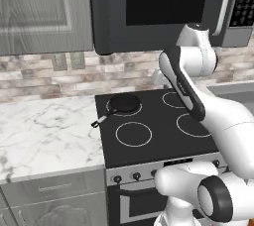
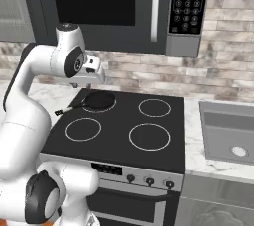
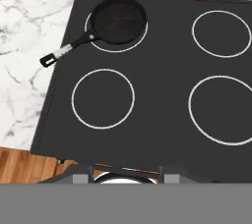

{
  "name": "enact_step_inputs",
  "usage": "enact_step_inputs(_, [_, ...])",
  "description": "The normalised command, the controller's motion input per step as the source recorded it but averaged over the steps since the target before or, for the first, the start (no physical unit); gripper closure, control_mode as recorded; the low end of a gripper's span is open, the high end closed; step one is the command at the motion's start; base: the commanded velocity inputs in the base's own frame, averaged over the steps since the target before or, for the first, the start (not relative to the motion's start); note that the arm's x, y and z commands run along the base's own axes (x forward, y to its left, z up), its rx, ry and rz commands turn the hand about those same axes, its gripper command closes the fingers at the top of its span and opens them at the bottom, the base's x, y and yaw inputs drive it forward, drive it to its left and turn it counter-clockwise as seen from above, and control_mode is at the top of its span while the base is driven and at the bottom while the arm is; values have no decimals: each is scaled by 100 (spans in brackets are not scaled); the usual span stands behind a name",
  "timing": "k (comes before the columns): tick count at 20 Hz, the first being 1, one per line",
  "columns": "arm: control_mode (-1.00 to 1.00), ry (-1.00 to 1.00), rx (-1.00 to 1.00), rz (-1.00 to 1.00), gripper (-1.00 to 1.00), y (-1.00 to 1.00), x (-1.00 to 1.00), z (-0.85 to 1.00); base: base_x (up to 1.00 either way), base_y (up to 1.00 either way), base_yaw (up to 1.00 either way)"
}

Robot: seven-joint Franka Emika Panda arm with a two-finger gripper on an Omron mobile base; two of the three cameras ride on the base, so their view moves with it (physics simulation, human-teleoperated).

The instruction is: Pick the croissant and place it on the pan. Then turn on the stove to warm the croissant.

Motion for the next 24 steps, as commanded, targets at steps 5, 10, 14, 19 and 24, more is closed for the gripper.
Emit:
enact_step_inputs(5, [-100,0,0,0,-100,-7,-21,0,0,0,0])
enact_step_inputs(10, [-100,-6,2,0,-100,-20,-49,-3,0,0,0])
enact_step_inputs(14, [-100,-11,1,0,-100,-25,-61,-8,0,0,0])
enact_step_inputs(19, [-100,-13,0,0,-100,-22,-55,-9,0,0,0])
enact_step_inputs(24, [-100,-17,0,0,-100,-6,-55,-4,0,0,0])
